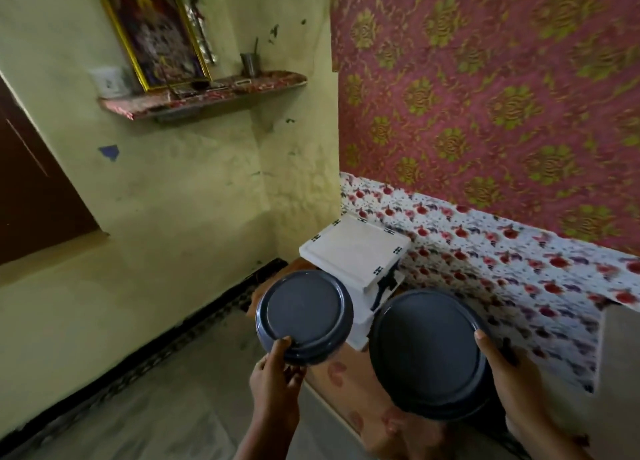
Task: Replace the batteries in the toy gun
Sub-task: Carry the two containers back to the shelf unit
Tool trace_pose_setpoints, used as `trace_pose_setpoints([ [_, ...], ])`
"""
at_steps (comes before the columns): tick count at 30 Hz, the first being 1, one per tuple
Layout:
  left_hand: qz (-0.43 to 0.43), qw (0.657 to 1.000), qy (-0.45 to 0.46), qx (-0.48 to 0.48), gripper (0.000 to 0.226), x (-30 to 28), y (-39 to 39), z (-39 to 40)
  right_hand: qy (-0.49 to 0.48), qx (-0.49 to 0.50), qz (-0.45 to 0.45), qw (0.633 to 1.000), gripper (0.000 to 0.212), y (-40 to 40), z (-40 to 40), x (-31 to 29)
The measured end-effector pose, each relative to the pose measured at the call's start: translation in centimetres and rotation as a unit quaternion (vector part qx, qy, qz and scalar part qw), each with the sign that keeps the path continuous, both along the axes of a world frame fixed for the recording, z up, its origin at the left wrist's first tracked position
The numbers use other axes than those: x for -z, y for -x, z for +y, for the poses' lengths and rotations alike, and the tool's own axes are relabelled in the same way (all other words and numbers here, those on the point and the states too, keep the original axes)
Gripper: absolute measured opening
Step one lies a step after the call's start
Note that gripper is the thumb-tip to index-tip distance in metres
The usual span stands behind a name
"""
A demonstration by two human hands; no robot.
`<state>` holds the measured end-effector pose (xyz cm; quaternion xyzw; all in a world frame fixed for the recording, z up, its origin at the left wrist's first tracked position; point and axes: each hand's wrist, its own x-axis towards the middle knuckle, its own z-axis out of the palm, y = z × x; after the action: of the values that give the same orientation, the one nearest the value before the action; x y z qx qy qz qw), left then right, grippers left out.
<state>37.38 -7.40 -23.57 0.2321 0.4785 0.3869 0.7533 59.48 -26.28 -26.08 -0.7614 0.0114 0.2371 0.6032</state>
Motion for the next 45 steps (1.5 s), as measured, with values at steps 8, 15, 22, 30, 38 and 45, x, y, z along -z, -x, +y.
trace_pose_setpoints([
  [8,0.009,0.995,-0.047,0.091,0.005,-0.1,-7.0,10.1,0.005,0.054,0.014,0.998,0.121,-4.9,7.4,3.0],
  [15,0.033,0.98,-0.069,0.184,0.009,0.0,-15.0,19.0,-0.019,0.102,-0.009,0.995,0.096,-8.2,13.4,3.4],
  [22,0.018,0.957,-0.023,0.289,0.015,2.6,-21.9,24.4,-0.021,0.247,-0.027,0.969,0.056,-7.4,16.6,3.9],
  [30,0.082,0.896,0.024,0.437,0.01,4.9,-26.4,30.0,-0.052,0.361,0.095,0.926,0.091,-2.4,19.8,4.2],
  [38,0.109,0.863,0.037,0.491,0.013,8.5,-29.0,32.2,-0.079,0.467,0.124,0.872,0.04,4.4,22.8,5.6],
  [45,0.105,0.841,0.029,0.53,0.022,9.6,-29.5,32.8,-0.055,0.524,0.171,0.833,0.039,7.0,24.9,6.4],
])
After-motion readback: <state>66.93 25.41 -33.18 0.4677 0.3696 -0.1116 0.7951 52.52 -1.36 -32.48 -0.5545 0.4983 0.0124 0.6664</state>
